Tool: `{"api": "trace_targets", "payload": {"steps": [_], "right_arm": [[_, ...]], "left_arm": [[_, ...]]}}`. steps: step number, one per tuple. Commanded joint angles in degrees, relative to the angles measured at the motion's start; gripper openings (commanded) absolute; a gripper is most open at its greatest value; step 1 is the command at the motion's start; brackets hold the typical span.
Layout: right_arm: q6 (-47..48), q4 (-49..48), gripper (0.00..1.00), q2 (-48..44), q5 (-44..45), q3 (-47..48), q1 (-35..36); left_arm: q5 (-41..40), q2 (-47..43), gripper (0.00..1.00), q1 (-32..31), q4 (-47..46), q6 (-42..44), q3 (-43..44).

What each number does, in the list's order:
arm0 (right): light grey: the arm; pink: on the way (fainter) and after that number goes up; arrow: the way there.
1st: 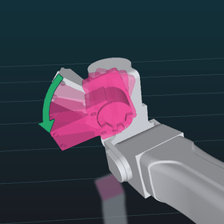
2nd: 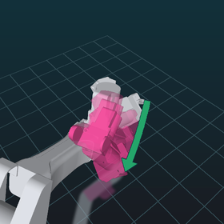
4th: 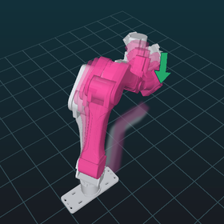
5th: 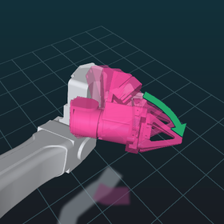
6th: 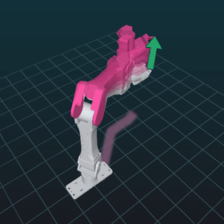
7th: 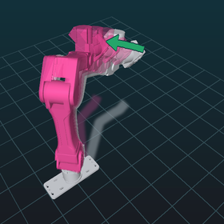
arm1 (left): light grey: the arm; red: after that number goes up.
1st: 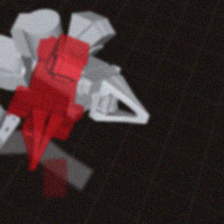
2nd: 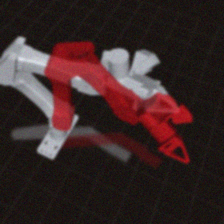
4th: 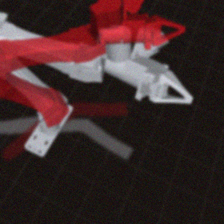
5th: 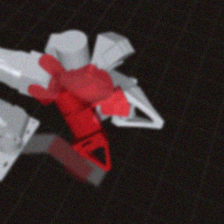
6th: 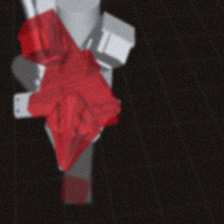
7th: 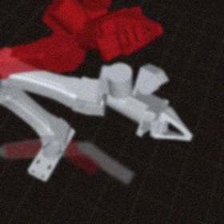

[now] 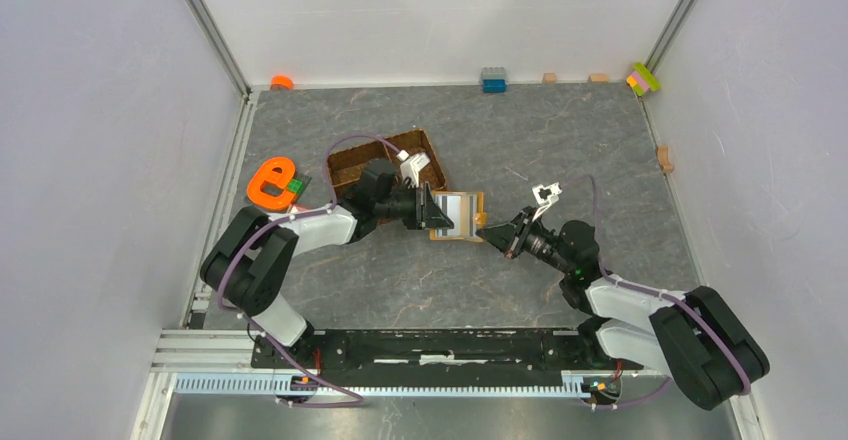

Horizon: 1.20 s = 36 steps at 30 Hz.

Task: Take the credit cards out of the card holder
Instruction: Remove the credit card from the card holder.

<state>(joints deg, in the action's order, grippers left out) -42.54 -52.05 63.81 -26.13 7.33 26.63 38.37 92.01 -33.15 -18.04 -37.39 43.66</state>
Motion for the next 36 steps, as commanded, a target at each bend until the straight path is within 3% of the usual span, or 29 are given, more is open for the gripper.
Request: {"api": "trace_targets", "payload": {"steps": [1,8,14,22,31,34,36], "right_arm": [[-2.43,-7.07,0.02,2.29,-3.83,1.17,0.57],[-1.90,-5.51,0.06,2.48,-3.30,1.55,0.61],[3.03,6.74,0.27,2.32,1.33,4.56,0.70],[3.69,6.94,0.44,1.38,1.35,4.40,0.79],[4.06,7.05,0.45,1.81,0.85,4.85,1.29],[3.75,4.02,0.35,0.14,-0.13,3.70,1.29],[3.48,1.92,0.33,-1.38,-0.31,2.66,1.36]], "left_arm": [[5.75,0.65,0.02,-1.49,-4.59,-2.87,1.98],[5.90,0.65,0.02,-1.70,-4.56,-2.69,2.09],[5.77,0.49,0.02,-1.83,-4.62,-2.73,2.05],[5.15,0.72,0.02,-1.88,-3.34,-2.28,2.34],[5.14,0.53,0.02,-1.92,-3.31,-2.06,2.39],[4.17,0.72,0.02,-1.93,-1.76,-1.71,2.82],[2.63,0.80,0.02,-1.92,1.37,-0.25,3.64]]}}
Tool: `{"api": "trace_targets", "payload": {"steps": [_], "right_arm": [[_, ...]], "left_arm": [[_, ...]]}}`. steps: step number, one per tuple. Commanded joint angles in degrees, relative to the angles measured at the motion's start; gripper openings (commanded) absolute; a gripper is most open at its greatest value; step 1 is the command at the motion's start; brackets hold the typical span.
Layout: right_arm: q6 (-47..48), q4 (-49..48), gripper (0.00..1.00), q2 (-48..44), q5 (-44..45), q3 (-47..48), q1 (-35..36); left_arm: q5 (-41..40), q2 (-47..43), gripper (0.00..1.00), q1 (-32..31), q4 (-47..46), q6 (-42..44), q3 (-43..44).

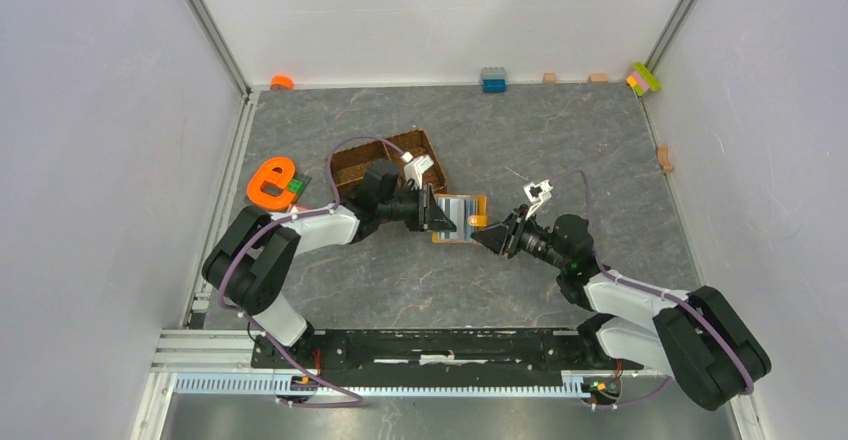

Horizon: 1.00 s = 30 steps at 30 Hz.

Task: Take the credit cards out of the card holder
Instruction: Remove the credit card from the card holder.

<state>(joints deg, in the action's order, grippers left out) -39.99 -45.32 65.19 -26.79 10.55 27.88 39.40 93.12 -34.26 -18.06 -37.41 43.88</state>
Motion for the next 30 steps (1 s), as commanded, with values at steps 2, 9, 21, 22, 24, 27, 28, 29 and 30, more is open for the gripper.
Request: {"api": "trace_targets", "payload": {"steps": [2,9,21,22,24,27,28,29,30], "right_arm": [[0.83,-5.93,0.33,-4.01,0.17,-1.04,0.11],[-0.08,-7.59,0.17,-2.48,-1.48,-0.84,0.42],[3.62,2.68,0.22,0.47,1.47,2.96,1.04],[3.69,3.35,0.25,0.85,1.62,3.36,1.04],[3.78,3.79,0.31,1.41,1.61,3.61,1.21],[4.13,4.30,0.36,1.61,1.71,3.95,1.48],[4.31,4.44,0.35,1.53,1.85,3.89,1.52],[4.56,4.71,0.36,1.44,2.04,4.01,1.59],[4.75,5.35,0.37,1.35,2.48,4.18,1.73]], "left_arm": [[1.21,-0.22,0.02,-0.81,2.08,0.23,3.59],[1.89,-0.22,0.02,-0.91,1.38,0.01,3.55],[5.08,0.47,0.02,-2.29,-1.89,-1.00,3.67],[5.08,0.40,0.02,-2.39,-1.89,-0.93,3.69],[4.99,0.31,0.02,-2.48,-1.84,-0.83,3.67],[5.09,0.38,0.02,-2.47,-1.86,-0.85,3.76],[5.08,0.48,0.02,-2.49,-1.87,-0.83,3.80],[5.15,0.44,0.02,-2.56,-1.89,-0.85,3.76],[5.08,0.44,0.02,-2.57,-1.89,-0.83,3.76]]}}
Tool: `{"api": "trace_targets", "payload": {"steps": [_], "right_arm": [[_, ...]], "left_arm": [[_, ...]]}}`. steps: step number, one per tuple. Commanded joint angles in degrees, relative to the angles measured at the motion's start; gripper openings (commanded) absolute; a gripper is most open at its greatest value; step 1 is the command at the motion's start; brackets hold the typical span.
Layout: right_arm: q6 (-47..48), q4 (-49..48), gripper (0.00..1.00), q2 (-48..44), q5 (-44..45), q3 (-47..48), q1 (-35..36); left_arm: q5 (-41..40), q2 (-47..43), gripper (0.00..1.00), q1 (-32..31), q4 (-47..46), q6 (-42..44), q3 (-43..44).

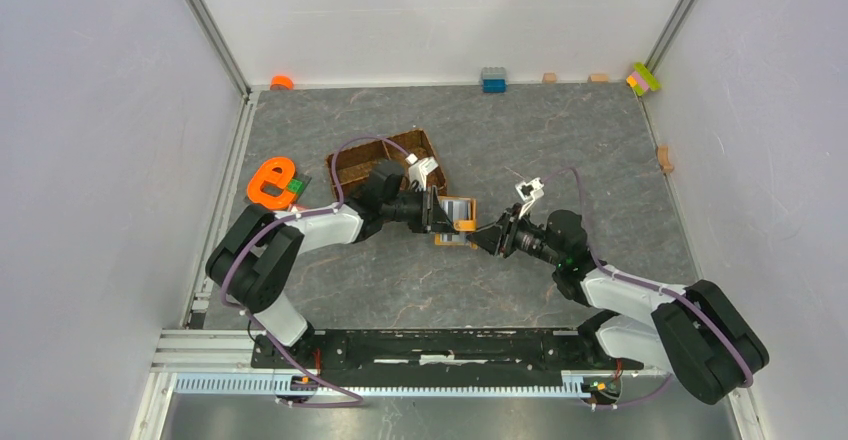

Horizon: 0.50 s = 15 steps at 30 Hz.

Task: Take the credit cards out of the card holder
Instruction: Remove the credit card from the card holder.

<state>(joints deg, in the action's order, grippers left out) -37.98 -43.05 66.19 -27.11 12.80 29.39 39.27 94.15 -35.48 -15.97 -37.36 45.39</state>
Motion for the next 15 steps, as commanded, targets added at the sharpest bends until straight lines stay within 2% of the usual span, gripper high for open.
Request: {"api": "trace_targets", "payload": {"steps": [1,4,11,15], "right_arm": [[3.10,4.02,0.42,0.24,3.44,2.16,0.32],[4.45,7.65,0.51,-0.12,6.13,3.08,0.67],[5.25,9.30,0.52,0.03,7.64,3.66,1.24],[5.66,11.17,0.58,-0.18,9.54,4.08,1.38]], "left_arm": [[5.21,-0.63,0.02,-1.34,-3.98,-0.91,2.25],[5.21,-0.75,0.02,-1.43,-3.98,-0.82,2.25],[6.09,-0.61,0.02,-2.02,-3.93,-0.56,2.69],[6.76,-0.66,0.02,-3.02,-3.94,-0.04,3.08]]}}
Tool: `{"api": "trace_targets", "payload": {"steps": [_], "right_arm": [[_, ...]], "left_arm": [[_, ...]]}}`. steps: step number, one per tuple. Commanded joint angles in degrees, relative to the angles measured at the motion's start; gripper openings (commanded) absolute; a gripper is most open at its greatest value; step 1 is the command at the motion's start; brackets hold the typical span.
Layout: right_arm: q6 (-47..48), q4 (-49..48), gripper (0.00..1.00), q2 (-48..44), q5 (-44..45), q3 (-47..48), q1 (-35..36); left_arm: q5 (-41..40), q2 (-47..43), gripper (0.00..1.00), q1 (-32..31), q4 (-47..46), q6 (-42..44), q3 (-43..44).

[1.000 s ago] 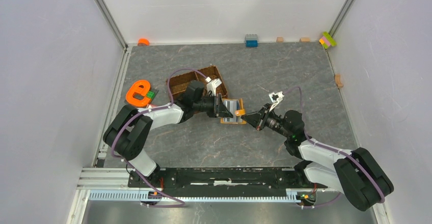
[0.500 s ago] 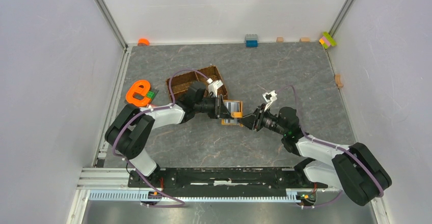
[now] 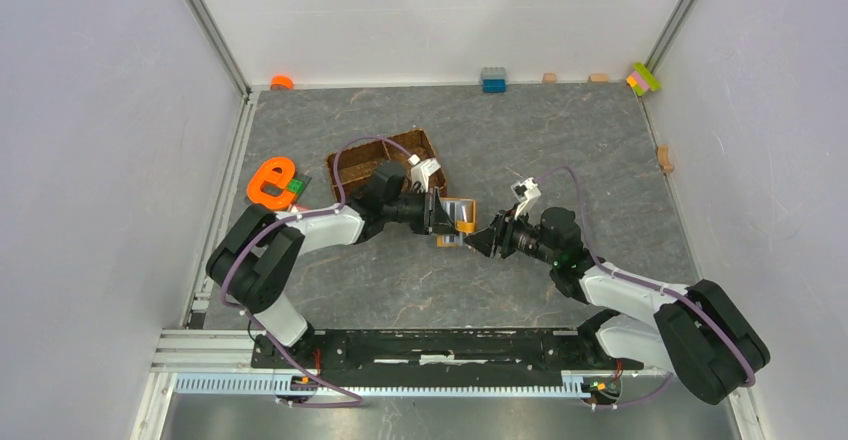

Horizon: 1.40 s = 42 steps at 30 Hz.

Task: Take the credit cards out of the card holder
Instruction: Remove the credit card from the card holder.

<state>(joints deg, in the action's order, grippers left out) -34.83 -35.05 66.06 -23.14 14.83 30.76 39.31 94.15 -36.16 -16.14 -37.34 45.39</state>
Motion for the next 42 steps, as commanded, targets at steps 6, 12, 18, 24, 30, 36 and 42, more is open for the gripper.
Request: {"api": "trace_targets", "payload": {"steps": [6,12,18,24,30,36,42], "right_arm": [[2.88,3.91,0.65,-0.97,6.69,2.02,0.08],[3.02,3.70,0.58,-1.86,7.51,1.60,0.13],[2.84,4.20,0.31,-5.47,11.71,0.09,0.13],[2.69,3.12,0.16,-7.17,11.83,-0.79,0.17],[1.59,2.09,0.09,-6.16,10.63,-0.87,0.09],[1.40,1.91,0.07,-6.10,10.34,-1.00,0.00],[1.54,0.96,0.07,-5.96,9.23,-1.03,0.00]], "left_arm": [[7.89,-0.02,0.02,-4.33,-3.77,0.66,4.17],[8.57,-0.22,0.02,-4.88,-3.81,1.04,4.36],[6.57,-0.16,0.05,-4.88,-1.77,1.71,4.84],[6.14,-1.09,0.27,-4.71,-2.28,1.58,4.29],[8.02,-2.08,0.48,-3.02,-9.45,-2.83,1.32],[8.39,-3.73,0.79,-2.69,-13.23,-4.06,-0.71],[6.88,-4.76,0.96,-2.72,-11.83,-2.39,-1.05]]}}
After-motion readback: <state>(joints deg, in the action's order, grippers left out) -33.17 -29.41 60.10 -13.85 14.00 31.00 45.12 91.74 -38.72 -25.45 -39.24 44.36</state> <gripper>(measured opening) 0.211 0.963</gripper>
